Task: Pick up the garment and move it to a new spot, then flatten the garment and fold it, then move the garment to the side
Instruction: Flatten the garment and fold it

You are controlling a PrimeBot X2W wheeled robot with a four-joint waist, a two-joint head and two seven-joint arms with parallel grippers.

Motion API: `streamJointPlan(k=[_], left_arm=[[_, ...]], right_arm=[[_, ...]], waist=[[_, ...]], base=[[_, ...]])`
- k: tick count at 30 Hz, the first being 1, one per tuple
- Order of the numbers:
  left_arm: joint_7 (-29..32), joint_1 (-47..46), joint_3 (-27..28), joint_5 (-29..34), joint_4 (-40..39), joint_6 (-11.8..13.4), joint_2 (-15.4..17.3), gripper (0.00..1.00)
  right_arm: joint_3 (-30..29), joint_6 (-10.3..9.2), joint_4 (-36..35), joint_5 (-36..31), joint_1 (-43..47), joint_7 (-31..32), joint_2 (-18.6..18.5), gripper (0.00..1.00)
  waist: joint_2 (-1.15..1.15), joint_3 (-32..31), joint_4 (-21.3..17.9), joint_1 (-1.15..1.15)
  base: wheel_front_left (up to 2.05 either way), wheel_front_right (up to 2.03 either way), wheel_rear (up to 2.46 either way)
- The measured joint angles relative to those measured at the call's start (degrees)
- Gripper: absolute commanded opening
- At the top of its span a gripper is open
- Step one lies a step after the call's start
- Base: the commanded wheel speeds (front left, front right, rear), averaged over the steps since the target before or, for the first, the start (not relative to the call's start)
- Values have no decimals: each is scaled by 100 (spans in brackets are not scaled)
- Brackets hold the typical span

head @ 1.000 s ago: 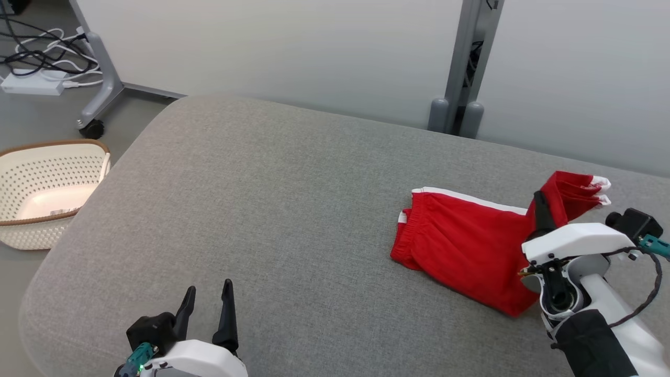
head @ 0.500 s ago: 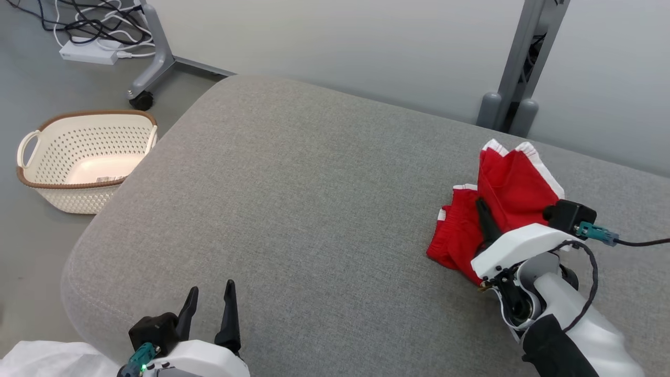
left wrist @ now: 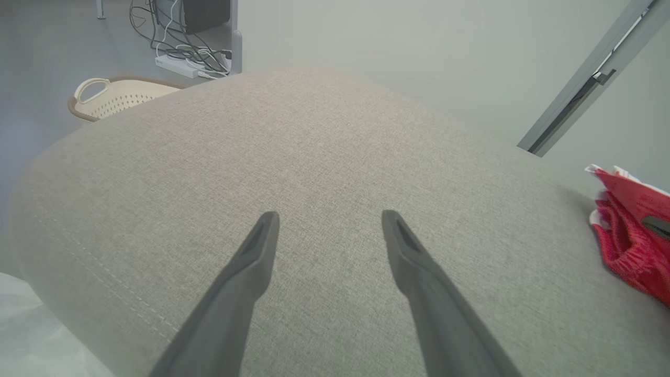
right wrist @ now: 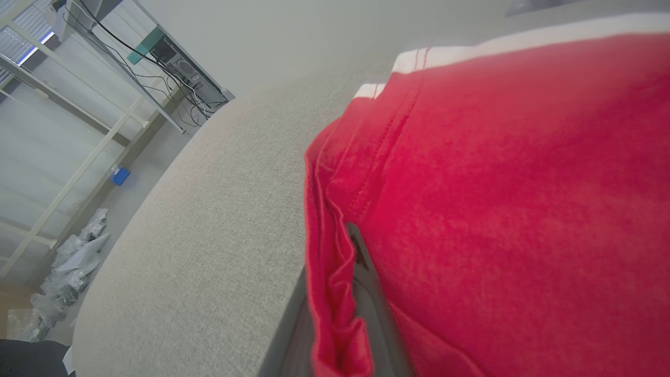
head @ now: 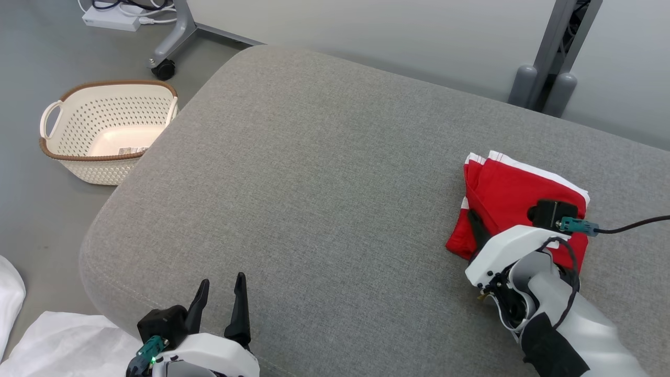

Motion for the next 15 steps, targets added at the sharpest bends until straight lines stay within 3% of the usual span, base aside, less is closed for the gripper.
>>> streamJointPlan(k=[1,2,9,15], left_arm=[[0,-1,-8,-1,-1,13,0,100],[0,-1,-10,-5,-1,13,1,100],[0,-3,46,12,26,45,1,100],[0,13,215,175,66,16,0,100]], right_arm=[[37,0,66,-12,-25,0,2,49],[67,0,99,-21,-32,1,4,100],[310,0,52,107,-38,51,38,100],[637,-1,-932,923,307,371,36,100]], waist=[[0,8,15,0],[0,16,23,0],[0,-60,-75,0],[0,-269,-351,0]], base=[[0,0,0],[0,0,0],[0,0,0],[0,0,0]])
